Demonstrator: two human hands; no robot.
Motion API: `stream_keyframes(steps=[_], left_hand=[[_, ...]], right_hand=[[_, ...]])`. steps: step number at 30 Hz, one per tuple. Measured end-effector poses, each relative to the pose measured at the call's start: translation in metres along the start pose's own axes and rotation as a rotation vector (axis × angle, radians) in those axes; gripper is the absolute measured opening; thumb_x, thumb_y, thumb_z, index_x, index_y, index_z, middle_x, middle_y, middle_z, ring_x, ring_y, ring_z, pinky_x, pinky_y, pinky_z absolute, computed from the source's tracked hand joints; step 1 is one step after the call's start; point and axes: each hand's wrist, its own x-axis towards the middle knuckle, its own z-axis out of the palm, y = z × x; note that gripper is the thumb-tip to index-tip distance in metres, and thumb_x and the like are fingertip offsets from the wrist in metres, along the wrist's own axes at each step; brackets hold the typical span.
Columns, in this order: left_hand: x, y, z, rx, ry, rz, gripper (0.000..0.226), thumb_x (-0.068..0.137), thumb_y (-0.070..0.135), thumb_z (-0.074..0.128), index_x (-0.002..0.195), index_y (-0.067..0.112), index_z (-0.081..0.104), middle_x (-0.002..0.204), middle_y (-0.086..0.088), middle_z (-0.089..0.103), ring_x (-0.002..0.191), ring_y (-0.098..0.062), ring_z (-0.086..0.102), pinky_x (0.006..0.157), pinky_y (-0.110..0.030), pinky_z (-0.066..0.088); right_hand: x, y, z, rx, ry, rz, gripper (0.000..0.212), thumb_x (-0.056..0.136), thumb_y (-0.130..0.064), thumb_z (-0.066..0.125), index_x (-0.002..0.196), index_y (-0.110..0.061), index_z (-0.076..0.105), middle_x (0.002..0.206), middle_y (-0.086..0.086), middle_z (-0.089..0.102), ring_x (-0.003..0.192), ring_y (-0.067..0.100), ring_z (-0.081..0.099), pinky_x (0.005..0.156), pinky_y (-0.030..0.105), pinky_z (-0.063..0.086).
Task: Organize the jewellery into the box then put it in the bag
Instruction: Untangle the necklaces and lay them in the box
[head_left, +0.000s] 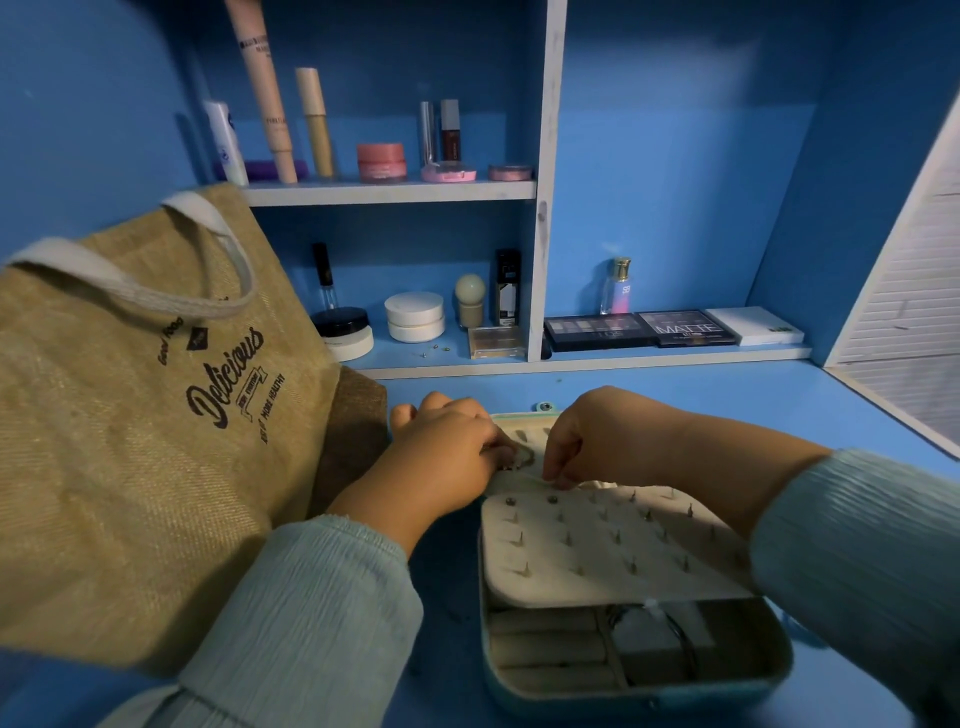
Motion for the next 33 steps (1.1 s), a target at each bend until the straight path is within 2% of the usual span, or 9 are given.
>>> stream_keyframes(steps=[6, 11, 15, 17, 19, 22, 25, 29, 33], left_hand=[[0.0, -0.001, -0.001, -0.018, -0.04, 0.01, 0.036, 0.097, 0.047, 0.034, 0.117, 0.031, 0.06, 0.127, 0.013, 0.045, 0.119, -0.014, 0.028, 0.09, -0.035, 0.017], [-0.002, 0.001, -0.006, -0.153, -0.074, -0.052, 0.04, 0.1, 0.04, 0.024, 0.122, 0.024, 0.053, 0.128, 0.007, 0.045, 0.12, -0.012, 0.029, 0.091, -0.033, 0.017], [-0.006, 0.003, -0.008, -0.246, 0.012, -0.125, 0.043, 0.1, 0.042, 0.019, 0.125, 0.021, 0.047, 0.126, 0.003, 0.044, 0.122, -0.013, 0.028, 0.098, -0.034, 0.017], [-0.007, 0.003, -0.007, -0.249, 0.028, -0.152, 0.043, 0.1, 0.044, 0.018, 0.123, 0.021, 0.047, 0.121, 0.003, 0.043, 0.12, -0.012, 0.027, 0.098, -0.033, 0.017], [-0.008, 0.003, -0.006, -0.241, 0.001, -0.166, 0.044, 0.099, 0.046, 0.017, 0.121, 0.021, 0.047, 0.119, 0.001, 0.044, 0.12, -0.013, 0.027, 0.099, -0.034, 0.017], [-0.01, 0.004, -0.009, -0.258, -0.039, -0.151, 0.047, 0.099, 0.045, 0.015, 0.122, 0.02, 0.048, 0.121, 0.0, 0.044, 0.123, -0.015, 0.027, 0.102, -0.035, 0.017], [-0.013, 0.009, -0.015, -0.278, -0.103, -0.143, 0.049, 0.101, 0.042, 0.012, 0.126, 0.018, 0.047, 0.116, 0.001, 0.039, 0.126, -0.018, 0.025, 0.105, -0.036, 0.016], [-0.011, 0.007, -0.013, -0.252, -0.054, -0.133, 0.053, 0.1, 0.044, 0.01, 0.128, 0.018, 0.047, 0.133, 0.0, 0.041, 0.127, -0.016, 0.026, 0.105, -0.036, 0.015], [-0.011, 0.005, -0.01, -0.19, -0.028, -0.176, 0.055, 0.098, 0.051, 0.01, 0.126, 0.019, 0.044, 0.125, 0.001, 0.04, 0.123, -0.015, 0.025, 0.102, -0.035, 0.017]], right_hand=[[0.003, -0.001, -0.001, -0.002, -0.012, 0.016, 0.017, 0.082, -0.017, 0.068, 0.096, -0.025, 0.074, 0.099, -0.008, 0.068, 0.087, 0.012, 0.06, 0.067, 0.011, 0.043], [0.005, -0.002, -0.003, -0.021, -0.037, 0.017, 0.018, 0.082, -0.018, 0.069, 0.099, -0.025, 0.073, 0.101, -0.008, 0.067, 0.088, 0.011, 0.058, 0.07, 0.012, 0.044], [0.005, -0.001, -0.003, -0.027, -0.033, 0.014, 0.019, 0.082, -0.019, 0.07, 0.099, -0.025, 0.073, 0.099, -0.008, 0.066, 0.086, 0.009, 0.055, 0.067, 0.01, 0.04], [0.005, -0.001, -0.003, -0.037, -0.029, 0.004, 0.018, 0.082, -0.018, 0.069, 0.098, -0.025, 0.072, 0.093, -0.01, 0.063, 0.085, 0.009, 0.054, 0.067, 0.01, 0.04], [0.004, -0.002, -0.004, -0.05, -0.032, -0.014, 0.016, 0.083, -0.017, 0.067, 0.097, -0.023, 0.071, 0.087, -0.011, 0.06, 0.086, 0.01, 0.055, 0.071, 0.015, 0.043], [0.003, -0.003, -0.008, -0.048, -0.04, -0.037, 0.013, 0.085, -0.014, 0.065, 0.094, -0.023, 0.067, 0.094, -0.007, 0.061, 0.092, 0.013, 0.058, 0.082, 0.023, 0.046], [0.003, -0.004, -0.009, -0.084, -0.046, -0.05, 0.015, 0.086, -0.015, 0.063, 0.099, -0.022, 0.066, 0.092, -0.009, 0.056, 0.087, 0.01, 0.052, 0.078, 0.022, 0.043], [0.005, -0.005, -0.01, -0.13, -0.05, -0.058, 0.018, 0.086, -0.016, 0.064, 0.103, -0.02, 0.067, 0.09, -0.011, 0.053, 0.088, 0.007, 0.049, 0.078, 0.019, 0.036], [0.008, -0.005, -0.011, -0.153, -0.056, -0.062, 0.019, 0.086, -0.018, 0.064, 0.105, -0.021, 0.067, 0.088, -0.013, 0.05, 0.087, 0.006, 0.045, 0.071, 0.017, 0.034]])
